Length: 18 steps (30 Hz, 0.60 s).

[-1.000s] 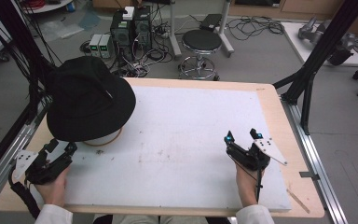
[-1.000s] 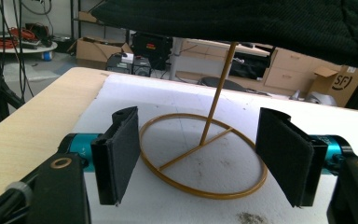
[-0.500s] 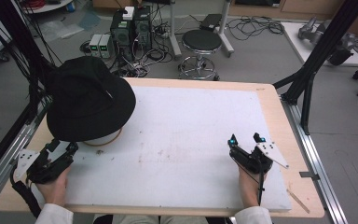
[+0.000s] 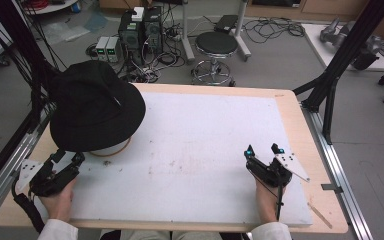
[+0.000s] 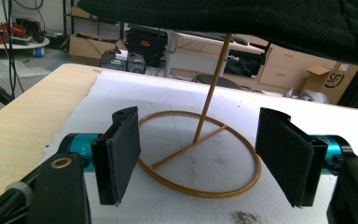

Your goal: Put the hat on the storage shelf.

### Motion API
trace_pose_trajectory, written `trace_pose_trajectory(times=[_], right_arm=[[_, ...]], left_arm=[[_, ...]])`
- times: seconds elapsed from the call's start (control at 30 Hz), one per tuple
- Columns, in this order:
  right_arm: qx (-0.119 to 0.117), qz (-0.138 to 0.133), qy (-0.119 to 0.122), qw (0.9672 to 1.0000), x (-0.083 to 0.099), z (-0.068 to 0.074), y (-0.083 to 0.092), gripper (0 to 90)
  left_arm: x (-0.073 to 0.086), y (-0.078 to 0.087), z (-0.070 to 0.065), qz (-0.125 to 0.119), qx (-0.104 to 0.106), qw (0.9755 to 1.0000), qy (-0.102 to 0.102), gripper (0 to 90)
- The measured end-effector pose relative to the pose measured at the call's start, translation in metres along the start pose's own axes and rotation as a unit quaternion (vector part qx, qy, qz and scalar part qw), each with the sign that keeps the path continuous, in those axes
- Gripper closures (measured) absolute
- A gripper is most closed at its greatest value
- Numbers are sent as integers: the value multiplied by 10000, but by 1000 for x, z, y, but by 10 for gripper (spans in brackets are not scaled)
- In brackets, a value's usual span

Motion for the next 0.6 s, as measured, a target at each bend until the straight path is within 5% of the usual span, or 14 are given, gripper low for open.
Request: trace_pose_trajectory(times=[0.27, 0.6], right_arm=[[-22, 36, -147, 9999, 2, -2, 0, 129], [-68, 69, -26, 9999, 3, 1, 0, 129]], left_arm=[[1, 0, -1, 28, 18, 10000, -4, 309], [1, -1, 0, 54, 27, 10000, 25, 309]])
Point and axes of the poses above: each handheld gripper's, and its own axes: y roughly backward along the jaws, x roughly out of its underside, z roughly to its left, the point moved 4 cm from there along -y, roughly forward along the jaws, and after that the axes turned 3 degrees about y, right-handed, at the moved point
